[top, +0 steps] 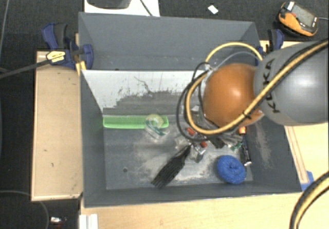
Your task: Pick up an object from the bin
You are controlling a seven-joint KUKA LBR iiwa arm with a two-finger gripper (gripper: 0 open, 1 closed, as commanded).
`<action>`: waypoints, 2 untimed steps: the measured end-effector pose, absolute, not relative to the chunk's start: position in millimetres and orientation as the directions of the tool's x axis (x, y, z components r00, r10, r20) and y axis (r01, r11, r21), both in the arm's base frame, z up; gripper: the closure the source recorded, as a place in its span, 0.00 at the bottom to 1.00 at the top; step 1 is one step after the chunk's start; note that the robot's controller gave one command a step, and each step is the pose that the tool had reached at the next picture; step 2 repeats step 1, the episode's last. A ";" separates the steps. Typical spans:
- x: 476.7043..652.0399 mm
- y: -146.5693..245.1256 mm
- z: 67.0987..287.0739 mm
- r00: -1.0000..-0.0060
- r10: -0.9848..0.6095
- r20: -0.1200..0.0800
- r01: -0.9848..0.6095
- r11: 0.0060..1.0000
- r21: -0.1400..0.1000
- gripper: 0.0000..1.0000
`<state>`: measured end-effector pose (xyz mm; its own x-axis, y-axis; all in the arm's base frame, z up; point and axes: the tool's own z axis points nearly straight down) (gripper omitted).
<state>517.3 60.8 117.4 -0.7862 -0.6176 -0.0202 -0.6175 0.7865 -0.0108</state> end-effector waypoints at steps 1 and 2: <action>517.1 60.9 143.0 -0.789 -0.614 -0.020 -0.614 0.789 -0.010 1.00; 517.1 60.9 143.0 -0.789 -0.614 -0.020 -0.614 0.789 -0.010 1.00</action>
Offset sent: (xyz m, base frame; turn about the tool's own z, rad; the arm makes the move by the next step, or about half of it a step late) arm -0.0007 0.0000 0.0556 0.0030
